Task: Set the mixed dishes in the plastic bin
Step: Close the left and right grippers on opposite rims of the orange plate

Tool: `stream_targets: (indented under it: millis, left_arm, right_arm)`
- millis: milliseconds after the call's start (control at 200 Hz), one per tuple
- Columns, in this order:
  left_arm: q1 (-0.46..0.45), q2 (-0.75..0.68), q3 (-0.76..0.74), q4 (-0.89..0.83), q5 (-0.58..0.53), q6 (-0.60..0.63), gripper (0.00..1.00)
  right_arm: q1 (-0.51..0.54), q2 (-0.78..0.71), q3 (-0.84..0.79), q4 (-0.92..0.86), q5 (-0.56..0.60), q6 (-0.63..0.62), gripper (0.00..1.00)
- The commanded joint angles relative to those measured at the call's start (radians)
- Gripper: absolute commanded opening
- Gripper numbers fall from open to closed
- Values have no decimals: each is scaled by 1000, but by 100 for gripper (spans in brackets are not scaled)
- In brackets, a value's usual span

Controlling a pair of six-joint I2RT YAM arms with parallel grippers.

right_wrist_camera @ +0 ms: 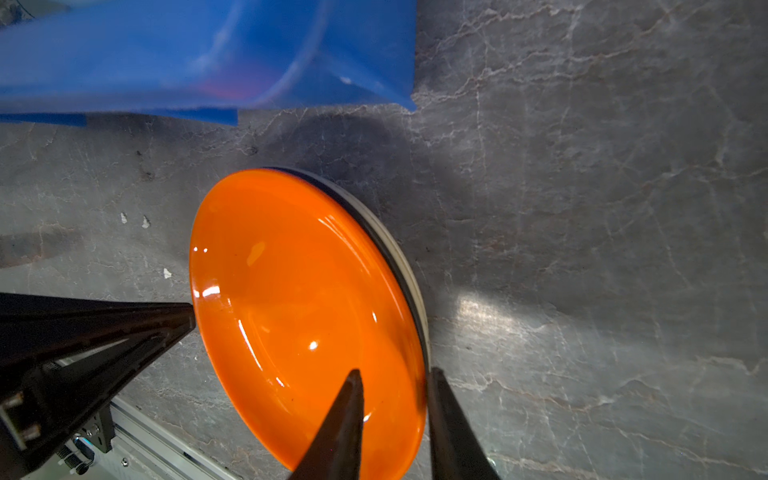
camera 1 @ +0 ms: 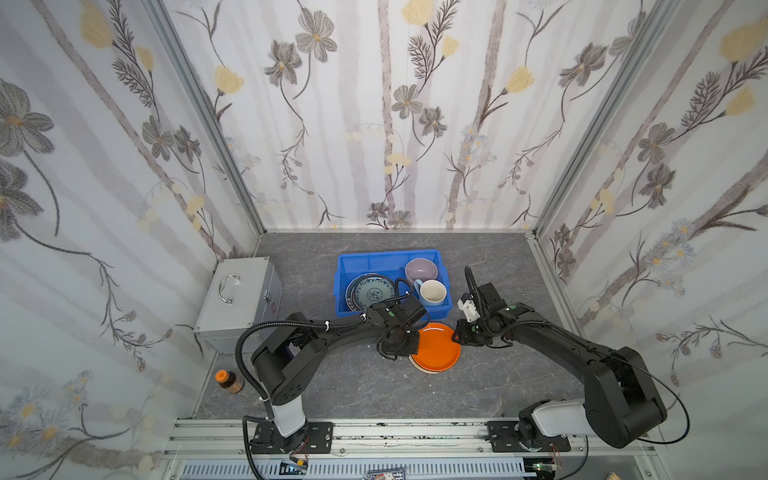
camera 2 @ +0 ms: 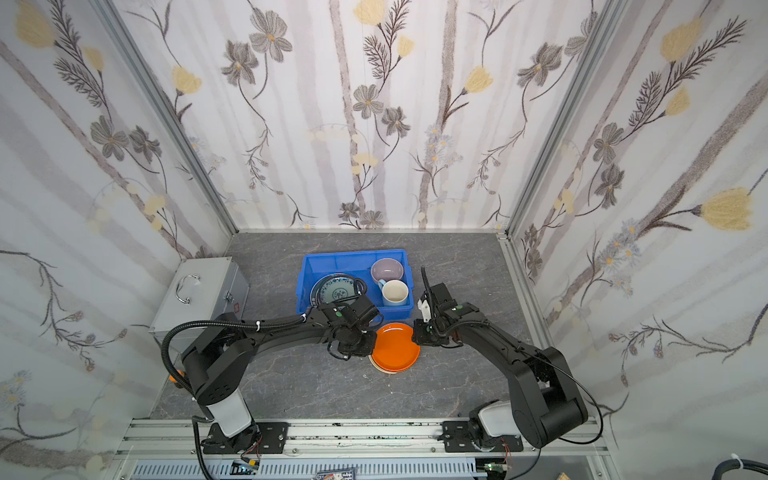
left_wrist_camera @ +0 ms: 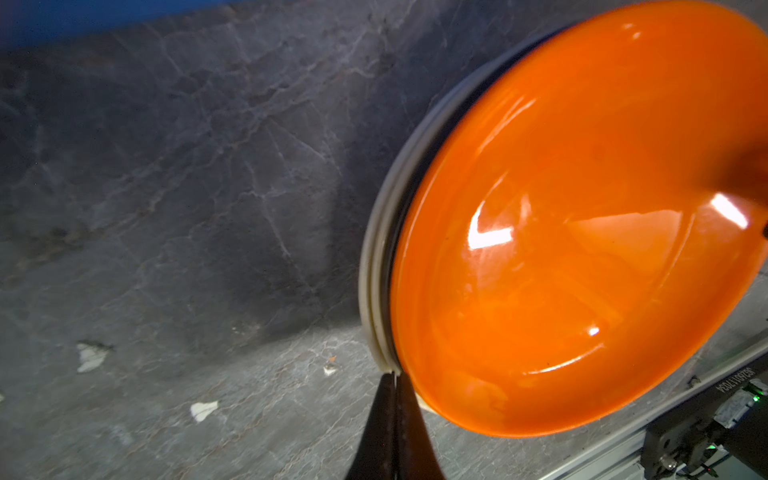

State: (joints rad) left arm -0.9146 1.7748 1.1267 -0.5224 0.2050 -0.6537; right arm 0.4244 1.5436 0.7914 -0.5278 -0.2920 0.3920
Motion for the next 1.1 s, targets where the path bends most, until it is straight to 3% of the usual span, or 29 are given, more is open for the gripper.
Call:
stream_targets:
  millis: [0, 579, 839, 1094]
  left_arm:
    - [2, 14, 11, 25, 4, 7, 0]
    - [2, 63, 57, 28, 19, 21, 0]
    - [2, 68, 65, 22, 24, 20, 0]
    - [1, 57, 73, -1, 5, 22, 0]
  right_arm:
    - [0, 1, 0, 29, -9, 5, 27]
    - [0, 12, 5, 31, -40, -8, 23]
    - [0, -2, 5, 31, -54, -8, 7]
    - [-12, -44, 9, 0, -51, -17, 4]
